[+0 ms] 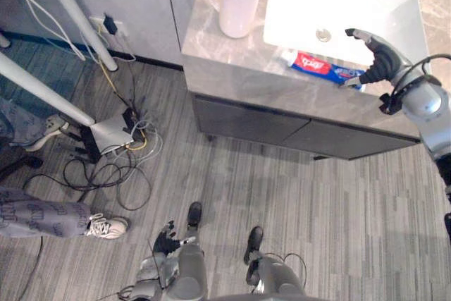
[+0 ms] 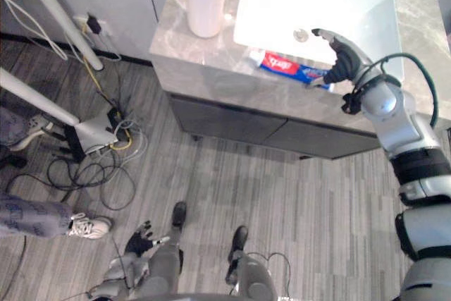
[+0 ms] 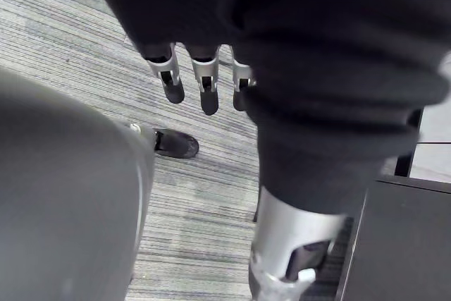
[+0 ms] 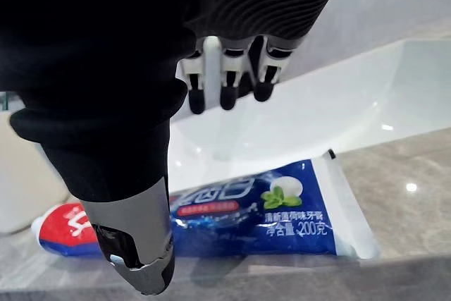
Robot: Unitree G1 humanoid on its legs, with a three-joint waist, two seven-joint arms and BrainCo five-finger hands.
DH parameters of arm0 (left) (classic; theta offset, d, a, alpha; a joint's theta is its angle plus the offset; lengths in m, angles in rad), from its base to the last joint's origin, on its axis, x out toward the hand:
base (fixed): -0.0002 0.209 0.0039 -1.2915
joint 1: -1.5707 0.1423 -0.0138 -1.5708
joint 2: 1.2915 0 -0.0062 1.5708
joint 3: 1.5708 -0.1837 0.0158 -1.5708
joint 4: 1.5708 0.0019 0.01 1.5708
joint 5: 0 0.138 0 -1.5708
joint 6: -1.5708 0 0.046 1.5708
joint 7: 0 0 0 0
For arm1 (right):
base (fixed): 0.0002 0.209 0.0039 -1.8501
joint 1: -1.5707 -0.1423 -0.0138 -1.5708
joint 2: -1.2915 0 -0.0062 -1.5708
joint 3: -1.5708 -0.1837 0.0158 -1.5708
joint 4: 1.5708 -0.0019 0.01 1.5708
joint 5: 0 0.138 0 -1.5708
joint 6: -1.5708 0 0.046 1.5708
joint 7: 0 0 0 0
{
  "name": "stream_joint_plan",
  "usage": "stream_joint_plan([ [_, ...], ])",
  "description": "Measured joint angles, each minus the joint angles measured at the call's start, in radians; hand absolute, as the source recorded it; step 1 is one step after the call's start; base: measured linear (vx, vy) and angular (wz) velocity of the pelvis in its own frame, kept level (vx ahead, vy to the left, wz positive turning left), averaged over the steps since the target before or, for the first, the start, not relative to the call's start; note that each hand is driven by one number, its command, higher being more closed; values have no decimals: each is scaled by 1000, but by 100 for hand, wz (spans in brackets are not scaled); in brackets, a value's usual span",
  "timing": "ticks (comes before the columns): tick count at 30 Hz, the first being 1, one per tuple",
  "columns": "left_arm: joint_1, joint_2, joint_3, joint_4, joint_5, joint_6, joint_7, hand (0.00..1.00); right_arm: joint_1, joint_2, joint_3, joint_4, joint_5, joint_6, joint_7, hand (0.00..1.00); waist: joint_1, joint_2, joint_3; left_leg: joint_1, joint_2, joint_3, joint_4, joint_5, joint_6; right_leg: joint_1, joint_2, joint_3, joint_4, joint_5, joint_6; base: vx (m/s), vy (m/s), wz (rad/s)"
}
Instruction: Organize washtable
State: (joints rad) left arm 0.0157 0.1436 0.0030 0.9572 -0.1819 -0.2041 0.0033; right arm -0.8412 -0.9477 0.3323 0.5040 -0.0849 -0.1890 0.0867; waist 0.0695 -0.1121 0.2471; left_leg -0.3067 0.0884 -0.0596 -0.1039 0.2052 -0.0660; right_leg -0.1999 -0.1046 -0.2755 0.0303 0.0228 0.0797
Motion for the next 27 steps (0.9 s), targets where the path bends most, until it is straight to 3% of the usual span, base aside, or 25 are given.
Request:
stream_joint_plan([
  [27, -1, 9, 4, -18, -4, -2, 4, 0, -29, 31, 0, 28, 0, 1, -1, 0, -1, -19, 10, -21, 15, -5, 0, 5, -3, -21, 15, 1, 1, 3, -5, 1, 0, 0],
])
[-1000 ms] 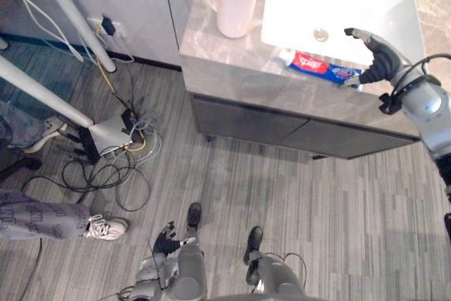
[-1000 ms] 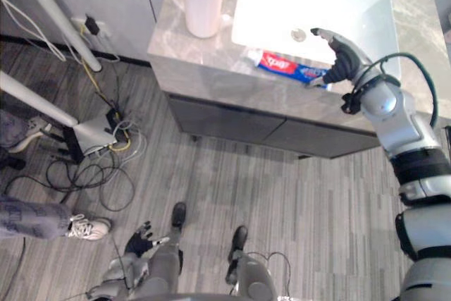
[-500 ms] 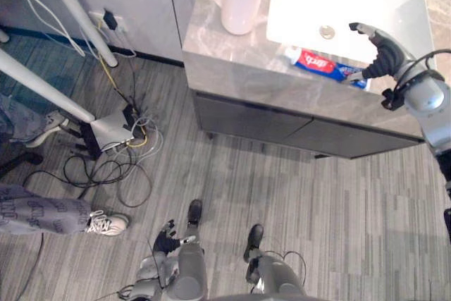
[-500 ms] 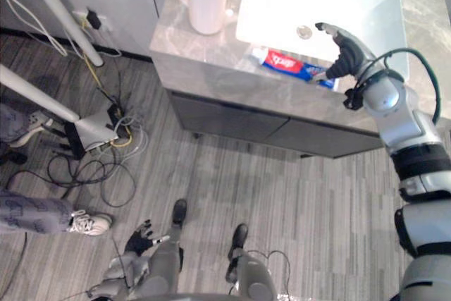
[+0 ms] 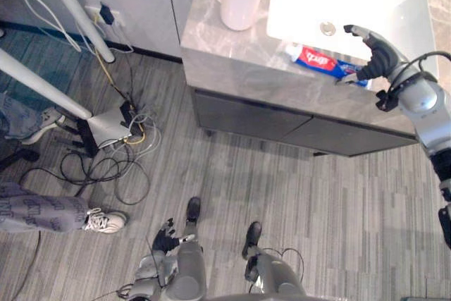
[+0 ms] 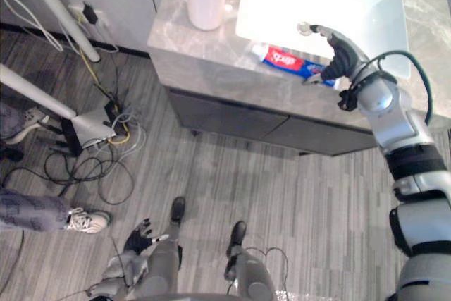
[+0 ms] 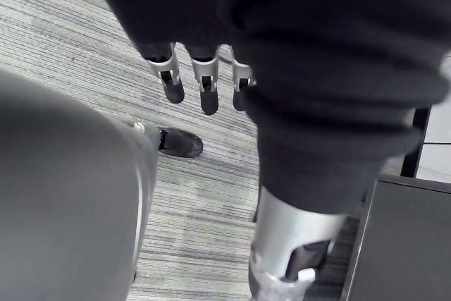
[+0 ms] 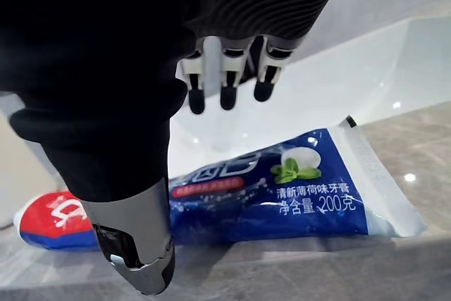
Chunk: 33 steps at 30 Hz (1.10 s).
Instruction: Organize washtable
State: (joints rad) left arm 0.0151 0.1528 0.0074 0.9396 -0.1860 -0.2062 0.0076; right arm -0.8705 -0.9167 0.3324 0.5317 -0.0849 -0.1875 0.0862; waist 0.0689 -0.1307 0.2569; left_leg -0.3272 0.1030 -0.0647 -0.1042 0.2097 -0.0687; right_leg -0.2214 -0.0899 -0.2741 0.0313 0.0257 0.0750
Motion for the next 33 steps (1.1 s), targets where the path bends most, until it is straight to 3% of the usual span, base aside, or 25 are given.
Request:
stream_joint_plan([
  [10, -7, 2, 3, -1, 0, 0, 16, 0, 0, 18, 0, 5, 0, 1, 0, 0, 2, -6, 5, -16, 0, -1, 0, 1, -2, -15, 0, -1, 0, 1, -2, 19, 0, 0],
  [11, -7, 3, 3, -2, 0, 0, 16, 0, 0, 19, 0, 5, 0, 1, 0, 100, 1, -6, 6, -16, 0, -1, 0, 1, -2, -15, 1, 0, 0, 1, -2, 0, 0, 0],
  [22, -21, 23, 7, -9, -3, -2, 18, 0, -15, 15, -5, -1, -3, -6, -22, 100, -3, -24, 37, -26, 0, 0, 0, 1, -2, -27, 3, 3, 1, 2, -3, 1, 1, -1],
  [33, -30, 27, 9, -9, -2, -2, 18, 0, -15, 6, -19, -13, -2, -14, -22, 100, -3, -24, 53, -28, 0, -1, 0, 1, -2, -28, 3, 3, 2, 2, -3, 0, 0, 0],
])
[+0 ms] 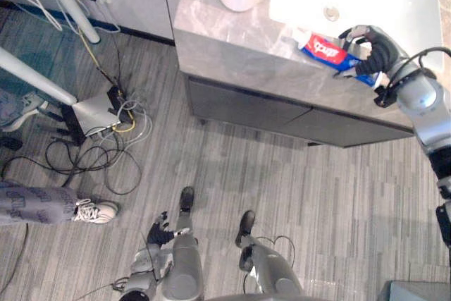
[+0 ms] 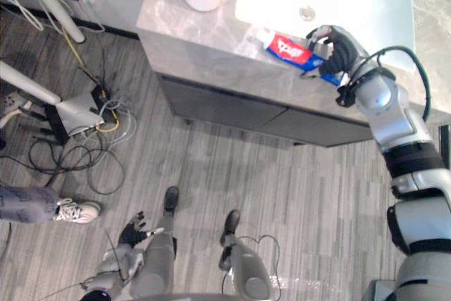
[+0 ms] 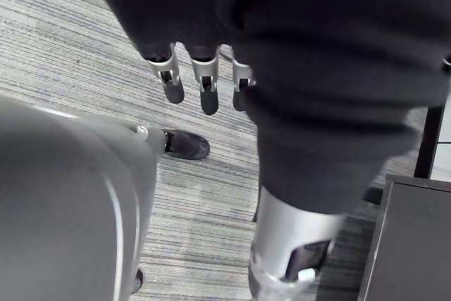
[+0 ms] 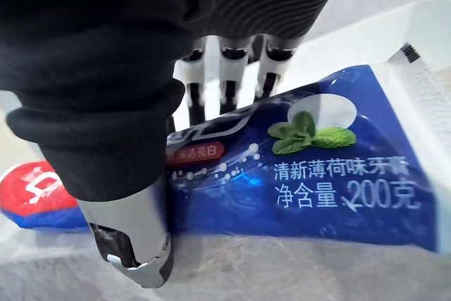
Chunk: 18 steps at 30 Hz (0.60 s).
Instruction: Organize washtable
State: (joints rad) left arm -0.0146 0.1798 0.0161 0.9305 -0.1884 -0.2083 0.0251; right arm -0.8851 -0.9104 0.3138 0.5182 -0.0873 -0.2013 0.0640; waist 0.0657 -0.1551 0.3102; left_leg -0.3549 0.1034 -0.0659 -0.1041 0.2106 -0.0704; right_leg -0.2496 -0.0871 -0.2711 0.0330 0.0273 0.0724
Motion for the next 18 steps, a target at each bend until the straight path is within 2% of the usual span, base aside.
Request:
stream_joint_plan([
  [11, -2, -1, 22, 4, 4, 3, 2, 0, 4, -2, -8, -6, 32, -6, 0, 100, -1, 0, 4, -1, 0, 0, 0, 0, 0, -1, 2, 0, 1, 0, 0, 0, 0, 0],
  [18, -1, -4, 36, 5, 9, 6, 2, 0, 13, 12, -27, -8, 85, 14, 1, 100, 1, 2, 4, 8, 1, -2, 0, 6, -7, 7, 5, -1, 3, 0, -1, 0, 0, 0],
])
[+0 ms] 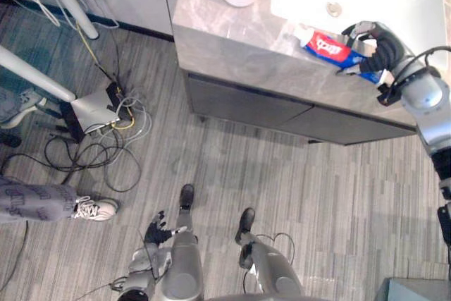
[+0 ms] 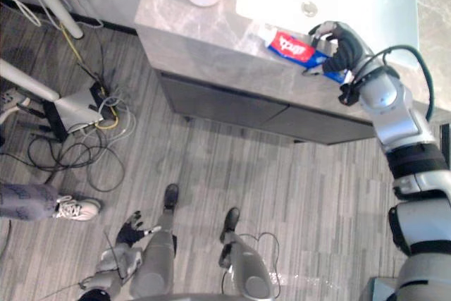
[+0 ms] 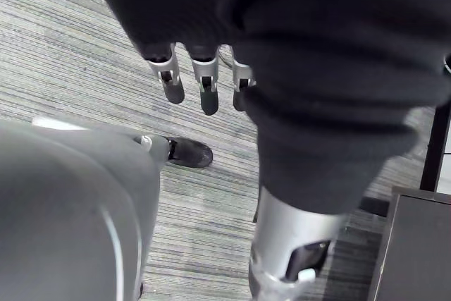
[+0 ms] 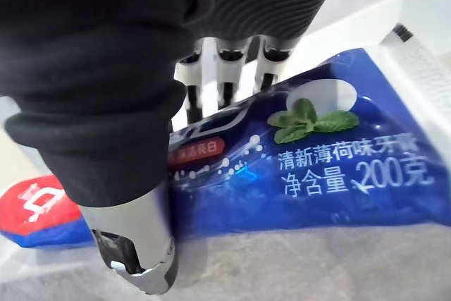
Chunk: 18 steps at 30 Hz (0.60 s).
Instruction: Organize washtable
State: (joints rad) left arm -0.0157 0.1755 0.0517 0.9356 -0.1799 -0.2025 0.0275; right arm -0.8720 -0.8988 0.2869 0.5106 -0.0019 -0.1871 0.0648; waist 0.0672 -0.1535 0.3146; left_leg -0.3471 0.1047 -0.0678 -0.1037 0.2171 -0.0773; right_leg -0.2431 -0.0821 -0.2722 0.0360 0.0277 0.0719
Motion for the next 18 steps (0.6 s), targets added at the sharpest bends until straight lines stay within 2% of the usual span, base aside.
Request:
stream_joint_plan([
  [8, 10, -14, 32, -2, 23, 1, -1, 0, -12, 31, -4, 39, 34, 20, 3, 100, 3, 10, 6, 35, 0, -1, 0, 0, -1, 36, 0, -3, 0, 0, 0, 0, 0, 1],
  [14, 22, -13, 39, -2, 26, 2, -1, 0, -106, 38, -131, 46, 160, 18, -24, 100, 1, 13, 5, 61, 0, -1, 0, 0, -1, 62, 0, -3, -1, 0, 0, 0, 0, 0],
  [18, 25, -13, 39, -1, 35, 3, -1, 0, -131, 40, -138, 37, 189, 16, -40, 100, 2, 14, 4, 78, 0, -4, 0, -1, -1, 81, 0, -5, -1, -1, -1, 0, 0, 0],
])
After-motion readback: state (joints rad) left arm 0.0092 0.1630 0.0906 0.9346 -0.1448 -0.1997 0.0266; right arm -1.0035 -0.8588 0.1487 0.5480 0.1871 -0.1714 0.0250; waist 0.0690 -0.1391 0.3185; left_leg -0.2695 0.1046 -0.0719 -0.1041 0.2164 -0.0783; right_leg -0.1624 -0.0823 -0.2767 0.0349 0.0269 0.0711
